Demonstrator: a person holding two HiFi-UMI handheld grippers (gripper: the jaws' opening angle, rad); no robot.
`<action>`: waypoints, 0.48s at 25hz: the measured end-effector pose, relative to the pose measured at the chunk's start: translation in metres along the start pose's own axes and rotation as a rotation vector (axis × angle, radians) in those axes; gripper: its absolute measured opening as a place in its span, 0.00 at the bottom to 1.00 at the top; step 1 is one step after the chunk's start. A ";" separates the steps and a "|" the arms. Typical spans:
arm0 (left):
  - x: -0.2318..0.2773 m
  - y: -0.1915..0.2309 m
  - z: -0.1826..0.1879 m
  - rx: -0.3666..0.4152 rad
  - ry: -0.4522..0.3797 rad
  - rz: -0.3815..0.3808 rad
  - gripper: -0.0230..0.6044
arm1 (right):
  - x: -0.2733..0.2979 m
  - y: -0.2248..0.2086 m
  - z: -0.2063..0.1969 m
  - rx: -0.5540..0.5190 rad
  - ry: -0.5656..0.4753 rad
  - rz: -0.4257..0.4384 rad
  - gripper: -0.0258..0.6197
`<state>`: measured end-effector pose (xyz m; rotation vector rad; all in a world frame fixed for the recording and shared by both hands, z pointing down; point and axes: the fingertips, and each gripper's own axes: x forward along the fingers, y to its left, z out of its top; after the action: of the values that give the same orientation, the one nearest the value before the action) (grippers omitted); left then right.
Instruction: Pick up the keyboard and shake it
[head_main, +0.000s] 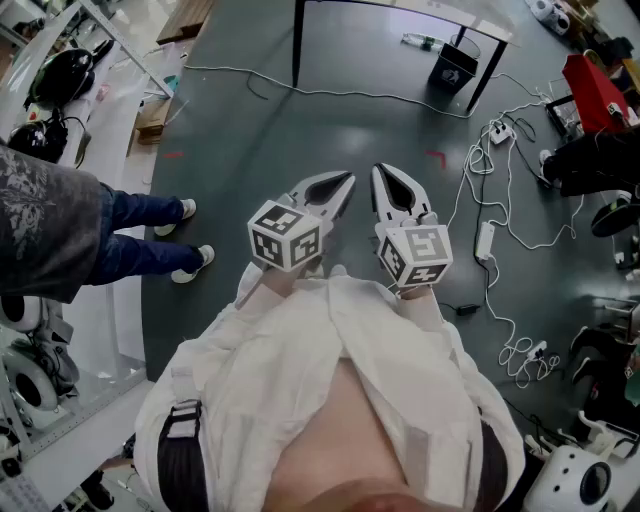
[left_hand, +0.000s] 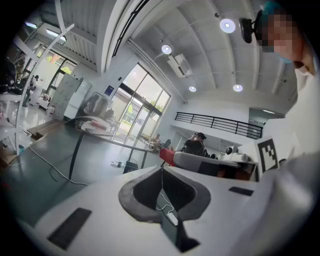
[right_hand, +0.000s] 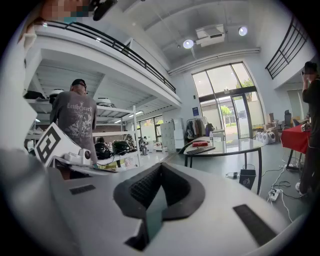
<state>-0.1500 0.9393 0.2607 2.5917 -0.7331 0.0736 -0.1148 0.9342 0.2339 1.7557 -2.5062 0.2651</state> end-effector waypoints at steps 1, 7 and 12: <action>0.000 0.000 -0.001 -0.001 -0.001 0.006 0.06 | -0.001 0.000 0.000 -0.002 0.002 0.003 0.08; 0.003 0.000 -0.003 -0.006 -0.005 0.019 0.06 | -0.002 -0.003 -0.003 -0.014 0.010 0.021 0.08; 0.004 -0.001 -0.004 0.000 0.005 0.017 0.06 | -0.001 -0.004 -0.005 -0.001 0.013 0.014 0.08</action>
<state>-0.1460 0.9398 0.2644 2.5846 -0.7537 0.0856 -0.1111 0.9349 0.2385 1.7313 -2.5101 0.2758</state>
